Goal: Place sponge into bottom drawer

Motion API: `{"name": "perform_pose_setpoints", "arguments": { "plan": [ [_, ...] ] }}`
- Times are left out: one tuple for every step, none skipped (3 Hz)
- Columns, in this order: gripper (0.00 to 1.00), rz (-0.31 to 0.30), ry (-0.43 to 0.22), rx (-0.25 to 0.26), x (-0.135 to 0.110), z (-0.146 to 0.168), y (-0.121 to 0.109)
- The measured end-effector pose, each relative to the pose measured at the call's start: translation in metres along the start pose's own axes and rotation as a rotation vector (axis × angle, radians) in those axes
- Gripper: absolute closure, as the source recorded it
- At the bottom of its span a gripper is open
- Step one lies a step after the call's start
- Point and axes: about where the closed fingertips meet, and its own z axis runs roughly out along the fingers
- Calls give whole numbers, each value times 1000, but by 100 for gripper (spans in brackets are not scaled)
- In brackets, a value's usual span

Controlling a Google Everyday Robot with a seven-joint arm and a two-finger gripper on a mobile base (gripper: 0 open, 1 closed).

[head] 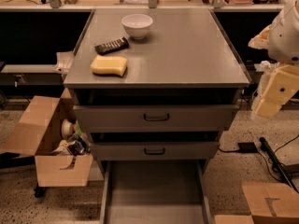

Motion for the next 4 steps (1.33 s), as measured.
{"name": "perform_pose_setpoints", "arguments": {
  "plan": [
    [0, 0, 0, 0, 0, 0, 0],
    [0, 15, -57, 12, -17, 10, -13],
    [0, 41, -149, -11, -47, 40, -27],
    [0, 91, -258, -41, -78, 70, -37]
  ]
}}
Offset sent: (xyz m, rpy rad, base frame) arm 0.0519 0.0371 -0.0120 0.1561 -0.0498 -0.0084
